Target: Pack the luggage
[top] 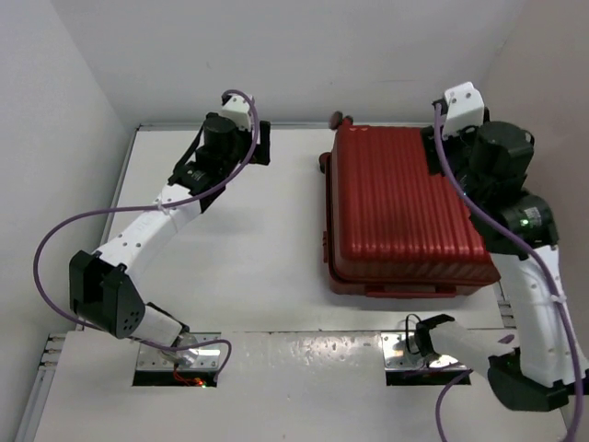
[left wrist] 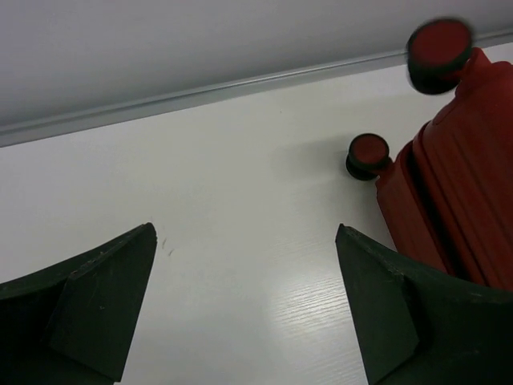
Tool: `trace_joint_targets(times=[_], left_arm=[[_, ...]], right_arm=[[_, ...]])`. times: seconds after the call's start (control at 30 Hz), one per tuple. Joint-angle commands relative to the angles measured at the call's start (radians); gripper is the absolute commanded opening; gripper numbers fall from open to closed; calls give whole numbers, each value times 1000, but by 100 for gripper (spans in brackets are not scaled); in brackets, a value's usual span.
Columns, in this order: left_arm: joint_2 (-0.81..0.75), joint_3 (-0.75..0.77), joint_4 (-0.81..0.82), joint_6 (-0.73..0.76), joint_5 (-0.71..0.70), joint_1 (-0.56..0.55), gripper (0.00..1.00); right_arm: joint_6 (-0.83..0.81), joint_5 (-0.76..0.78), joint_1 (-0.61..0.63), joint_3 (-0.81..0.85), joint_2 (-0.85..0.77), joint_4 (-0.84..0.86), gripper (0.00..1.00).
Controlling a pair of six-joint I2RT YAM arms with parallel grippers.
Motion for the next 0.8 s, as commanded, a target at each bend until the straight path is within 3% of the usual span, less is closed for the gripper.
trace_joint_targets(times=[0.0,0.1,0.2,0.23,0.4,0.57,0.77], left_arm=[[3,3,31,-19,29,-13,99],[32,3,31,-19,29,-38,99],[58,12,22,-19,29,-61,99],[71,12,22,-19,29,-61,99],[89,21,13,-29,40,-61,99],[100,21,13,-47,40,-61,99],[111,21,4,-81,51,-52,99]], right_arm=[[-138,213,-125,-161,-43,343,57],[-191,248,-224,-242,-31,395,57],[-158,222,-411,-218,26,359,57],[-138,177,-534,-209,38,307,61],[-99,71,-786,-198,124,233,72],[-122,-106,-919,-231,181,143,70],[-151,-233,-943,-270,288,79,67]])
